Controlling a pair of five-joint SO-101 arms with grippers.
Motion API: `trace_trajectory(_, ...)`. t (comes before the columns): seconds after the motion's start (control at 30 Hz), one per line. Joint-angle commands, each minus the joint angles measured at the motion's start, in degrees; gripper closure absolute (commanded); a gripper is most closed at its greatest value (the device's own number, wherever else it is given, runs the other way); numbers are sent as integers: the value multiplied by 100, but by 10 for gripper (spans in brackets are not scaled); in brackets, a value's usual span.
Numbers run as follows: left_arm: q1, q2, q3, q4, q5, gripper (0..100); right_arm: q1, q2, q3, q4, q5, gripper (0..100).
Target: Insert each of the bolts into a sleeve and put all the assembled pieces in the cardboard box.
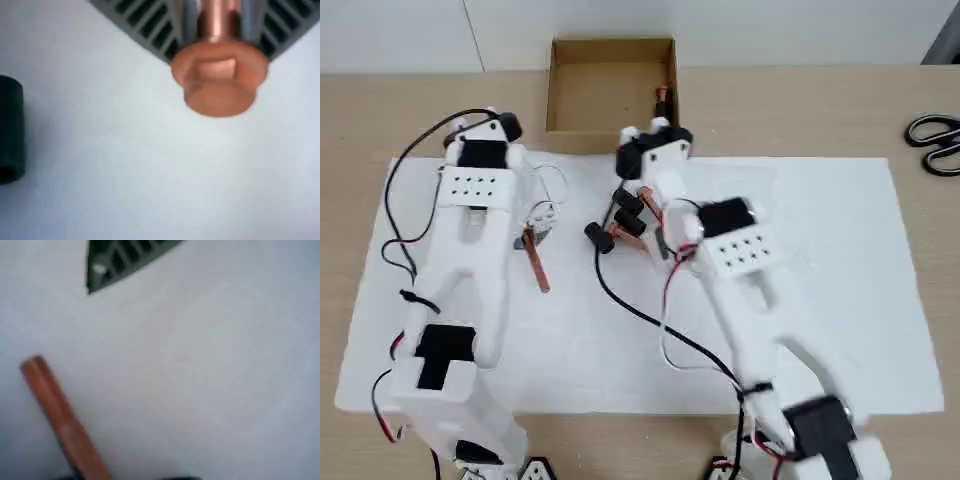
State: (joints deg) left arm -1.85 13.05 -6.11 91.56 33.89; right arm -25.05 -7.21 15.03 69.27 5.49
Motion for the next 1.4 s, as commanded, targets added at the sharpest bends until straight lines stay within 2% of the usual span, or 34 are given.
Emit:
trace_trajectory(0.0,-369,-404,-251,35,-53,994,-409,593,-862,-84,-62,775)
trace_trajectory(0.1,-651,-404,-251,35,-53,994,-664,1042,-1284,-92,-88,775)
trace_trajectory(0.2,-765,-404,-251,35,-53,994,-725,1367,-1705,-127,-448,775)
trace_trajectory(0.43,-747,-352,-242,-9,-44,994,-840,2149,-2549,-127,-580,775)
trace_trajectory(0.7,-756,-352,-215,-9,-44,994,-1341,2765,-3033,-365,-800,775)
trace_trajectory(1.37,-756,-343,4,-229,-44,994,-1446,3582,-3121,-611,-809,775)
